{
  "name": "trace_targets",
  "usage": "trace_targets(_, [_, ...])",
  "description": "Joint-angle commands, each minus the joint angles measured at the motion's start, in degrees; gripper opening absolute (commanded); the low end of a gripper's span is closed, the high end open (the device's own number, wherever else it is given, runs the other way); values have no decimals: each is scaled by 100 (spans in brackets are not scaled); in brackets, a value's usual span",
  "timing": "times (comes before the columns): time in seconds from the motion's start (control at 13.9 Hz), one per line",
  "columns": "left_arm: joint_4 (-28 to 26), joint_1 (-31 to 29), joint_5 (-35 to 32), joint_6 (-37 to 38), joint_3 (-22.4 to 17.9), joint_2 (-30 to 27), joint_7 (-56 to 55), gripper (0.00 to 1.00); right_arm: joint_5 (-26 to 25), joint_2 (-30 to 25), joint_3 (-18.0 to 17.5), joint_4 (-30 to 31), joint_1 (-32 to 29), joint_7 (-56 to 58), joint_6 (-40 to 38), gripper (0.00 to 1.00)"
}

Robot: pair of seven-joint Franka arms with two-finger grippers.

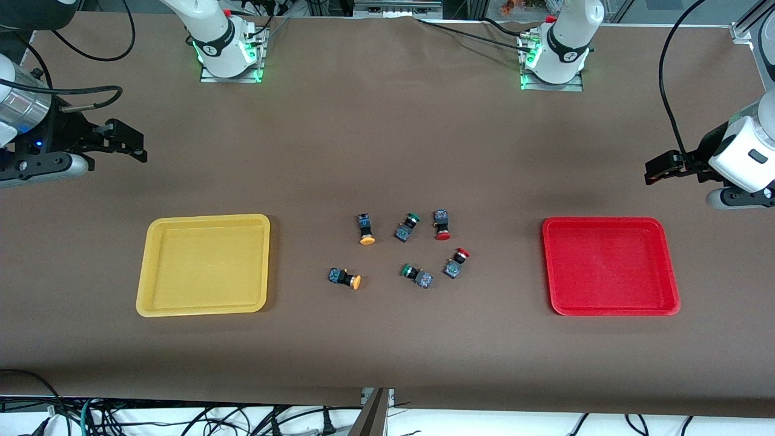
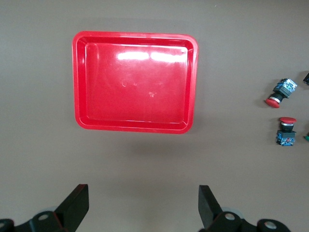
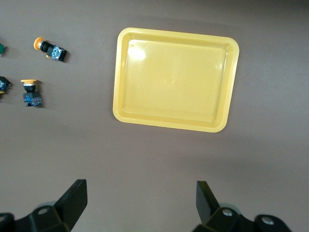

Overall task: Place red and yellow buttons in trays
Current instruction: 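Move the right gripper toward the yellow-capped buttons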

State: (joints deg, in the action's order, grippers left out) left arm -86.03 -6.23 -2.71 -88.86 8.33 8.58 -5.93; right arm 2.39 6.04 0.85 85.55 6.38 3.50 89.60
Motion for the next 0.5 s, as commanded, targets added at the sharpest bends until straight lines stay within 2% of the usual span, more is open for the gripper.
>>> trace_targets(0.0, [174, -36, 42, 88, 28, 74, 100, 100, 16, -15, -15, -4, -14, 19, 144, 100])
trace_targets(0.43, [174, -36, 33, 88, 20, 74, 100, 100, 68, 11, -6, -56, -23, 63, 215, 100])
